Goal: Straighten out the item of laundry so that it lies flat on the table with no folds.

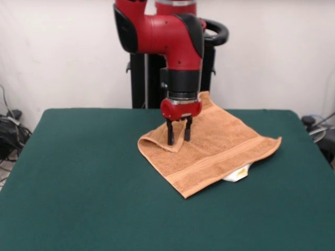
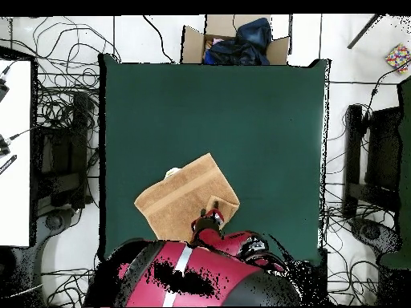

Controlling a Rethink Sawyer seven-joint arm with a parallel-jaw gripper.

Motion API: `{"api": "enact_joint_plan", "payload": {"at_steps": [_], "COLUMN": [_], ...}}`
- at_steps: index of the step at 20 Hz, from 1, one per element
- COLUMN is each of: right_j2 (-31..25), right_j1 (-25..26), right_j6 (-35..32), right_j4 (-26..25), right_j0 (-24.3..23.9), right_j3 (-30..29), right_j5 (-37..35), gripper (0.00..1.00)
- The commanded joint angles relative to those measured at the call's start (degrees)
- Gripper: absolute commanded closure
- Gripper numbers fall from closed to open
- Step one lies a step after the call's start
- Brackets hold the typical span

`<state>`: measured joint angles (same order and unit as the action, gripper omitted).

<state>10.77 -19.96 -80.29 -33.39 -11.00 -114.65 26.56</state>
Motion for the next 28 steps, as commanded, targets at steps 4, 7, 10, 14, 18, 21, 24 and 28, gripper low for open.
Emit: {"api": "enact_joint_plan", "payload": {"at_steps": [4, 7, 10, 14, 18, 21, 24, 28], "right_j2": [-2.52, -1.8, -0.52, 6.29, 10.79, 11.86, 12.58, 12.34], "right_j1": [3.84, 4.51, 3.58, 2.62, 4.46, 5.21, 5.76, 6.75], "right_j6": [-5.8, -5.35, -4.79, -5.25, -6.43, -6.6, -7.02, -7.82], "right_j4": [0.78, 1.52, 2.73, 7.42, 10.35, 10.82, 10.99, 10.8], "right_j0": [-0.87, 0.02, 1.91, 9.56, 14.7, 16.29, 17.35, 17.64], "right_j3": [6.97, 7.56, 7.29, 6.38, 6.31, 6.86, 7.46, 8.65], "right_j5": [-11.76, -12.81, -15.05, -17.29, -18.24, -20.54, -22.54, -24.02], "gripper": [0.0, 0.0, 0.0, 0.0, 0.0, 0.0, 0.0, 0.0]}}
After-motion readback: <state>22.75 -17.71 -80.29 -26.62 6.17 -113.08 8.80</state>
